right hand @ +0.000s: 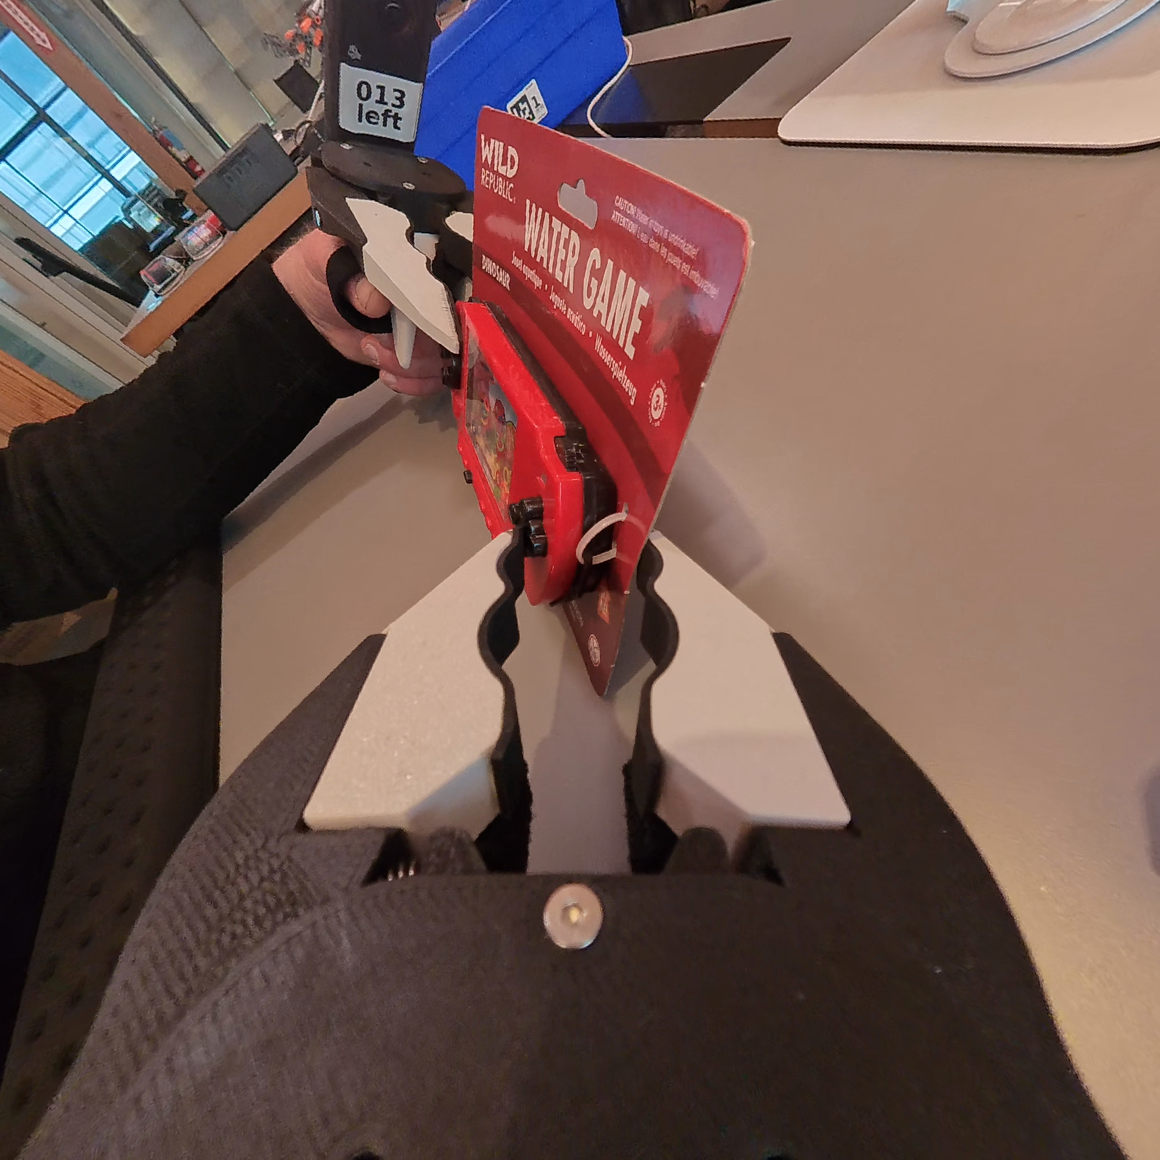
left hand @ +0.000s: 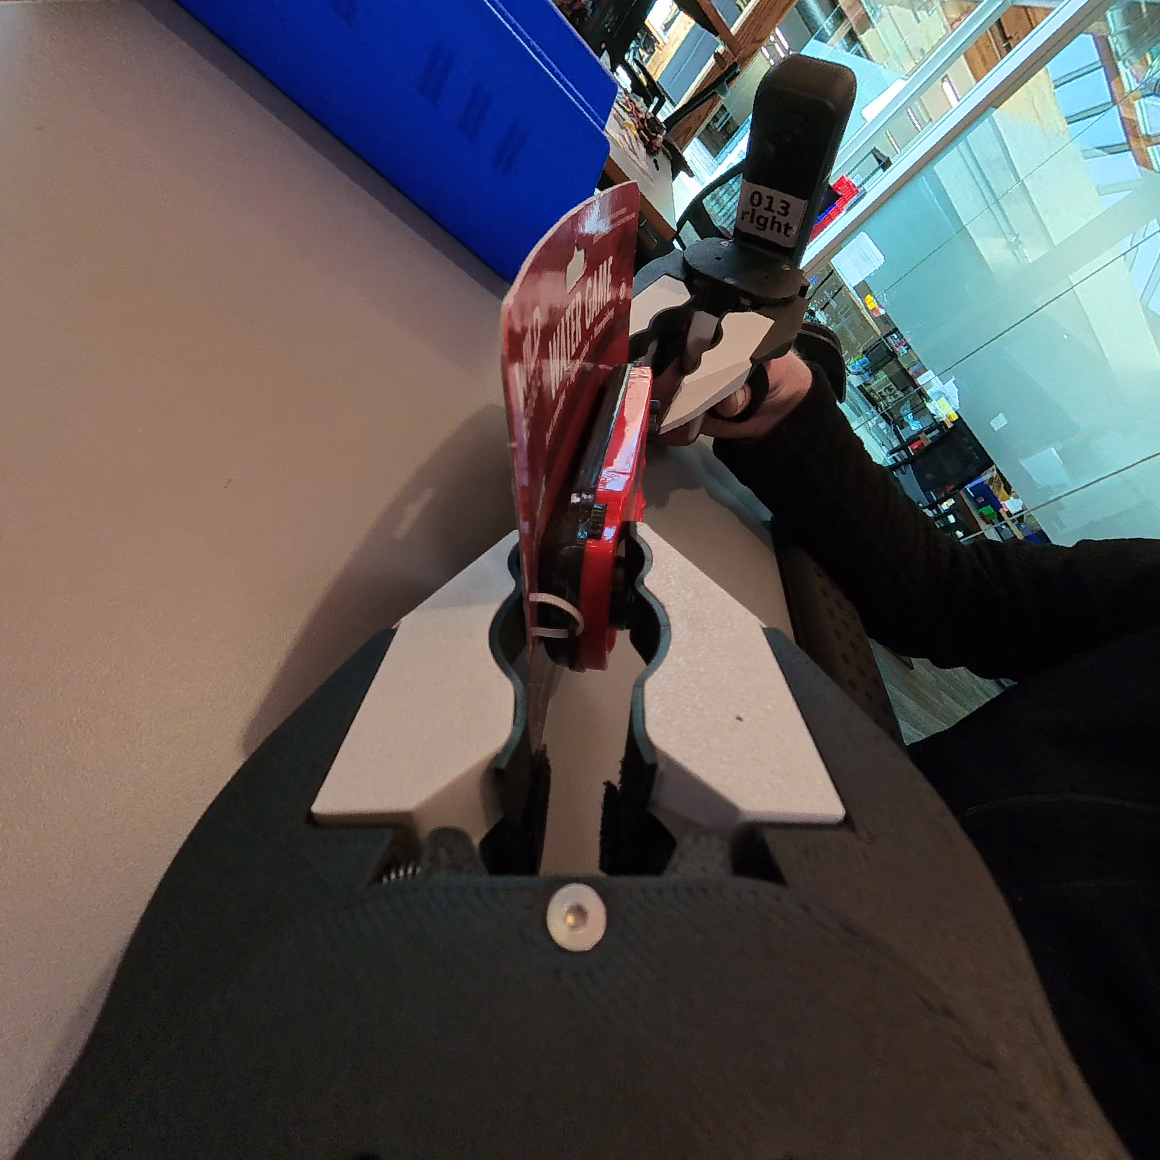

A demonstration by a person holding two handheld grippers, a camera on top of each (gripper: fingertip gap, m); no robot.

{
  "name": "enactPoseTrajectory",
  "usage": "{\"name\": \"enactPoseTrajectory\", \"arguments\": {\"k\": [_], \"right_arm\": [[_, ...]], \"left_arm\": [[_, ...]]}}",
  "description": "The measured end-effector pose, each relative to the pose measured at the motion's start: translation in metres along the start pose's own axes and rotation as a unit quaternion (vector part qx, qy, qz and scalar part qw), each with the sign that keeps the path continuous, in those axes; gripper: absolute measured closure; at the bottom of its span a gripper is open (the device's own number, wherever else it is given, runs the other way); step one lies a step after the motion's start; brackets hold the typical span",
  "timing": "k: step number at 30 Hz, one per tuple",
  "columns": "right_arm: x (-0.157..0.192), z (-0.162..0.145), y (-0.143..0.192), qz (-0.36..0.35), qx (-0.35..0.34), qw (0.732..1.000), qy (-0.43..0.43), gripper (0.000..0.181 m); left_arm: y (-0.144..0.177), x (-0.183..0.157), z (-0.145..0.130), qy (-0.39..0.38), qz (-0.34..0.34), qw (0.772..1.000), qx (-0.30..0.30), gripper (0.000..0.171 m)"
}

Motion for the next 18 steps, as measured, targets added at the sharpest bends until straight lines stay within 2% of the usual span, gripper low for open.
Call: {"name": "enactPoseTrajectory", "arguments": {"k": [18], "right_arm": [[0.0003, -0.0002, -0.0005, -0.003, 0.003, 1.000, -0.001, 0.150]], "left_arm": [[0.0008, 0.0002, -0.0003, -0.001, 0.001, 1.000, 0.000, 0.145]]}}
Point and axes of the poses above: each gripper's, where its closed fingertips meet, y back along the fingers, z out of its top, x = y × z across the jaws, the point moved 1 cm from there along y, back along the fingers, and after that the axes turned 14 degrees about z, right-handed, at the moved point
